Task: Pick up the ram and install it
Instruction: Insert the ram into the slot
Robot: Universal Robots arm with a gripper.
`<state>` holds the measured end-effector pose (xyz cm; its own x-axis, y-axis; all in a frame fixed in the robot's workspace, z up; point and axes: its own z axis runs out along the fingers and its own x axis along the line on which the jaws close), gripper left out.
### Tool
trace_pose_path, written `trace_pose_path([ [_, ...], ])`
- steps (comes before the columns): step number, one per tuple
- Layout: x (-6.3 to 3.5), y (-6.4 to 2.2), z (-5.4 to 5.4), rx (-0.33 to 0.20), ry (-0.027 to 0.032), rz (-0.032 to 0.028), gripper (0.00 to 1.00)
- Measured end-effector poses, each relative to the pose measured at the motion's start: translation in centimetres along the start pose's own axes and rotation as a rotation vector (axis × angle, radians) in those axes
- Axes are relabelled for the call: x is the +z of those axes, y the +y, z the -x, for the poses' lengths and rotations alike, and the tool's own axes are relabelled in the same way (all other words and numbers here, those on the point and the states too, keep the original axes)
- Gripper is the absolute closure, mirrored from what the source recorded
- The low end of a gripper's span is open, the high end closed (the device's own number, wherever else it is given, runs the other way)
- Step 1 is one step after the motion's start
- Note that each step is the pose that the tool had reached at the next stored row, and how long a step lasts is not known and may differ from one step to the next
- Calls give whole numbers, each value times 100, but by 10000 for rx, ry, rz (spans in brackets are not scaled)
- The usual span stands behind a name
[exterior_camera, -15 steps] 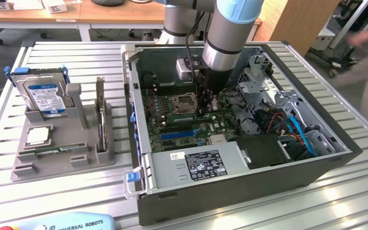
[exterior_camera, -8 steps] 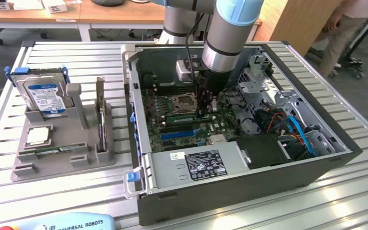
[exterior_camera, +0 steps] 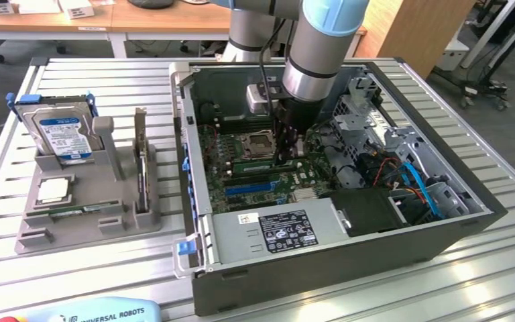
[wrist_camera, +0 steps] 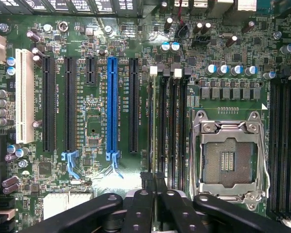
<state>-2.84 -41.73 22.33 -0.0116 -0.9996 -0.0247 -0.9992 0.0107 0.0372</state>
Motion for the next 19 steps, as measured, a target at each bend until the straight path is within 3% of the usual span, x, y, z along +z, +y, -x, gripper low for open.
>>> trace_pose_path([
  [3, 0, 0, 0, 0, 0, 0, 75],
  [10, -14, 1, 1, 0, -1, 0, 75],
  [19, -236, 9, 6, 0, 0, -1, 75],
])
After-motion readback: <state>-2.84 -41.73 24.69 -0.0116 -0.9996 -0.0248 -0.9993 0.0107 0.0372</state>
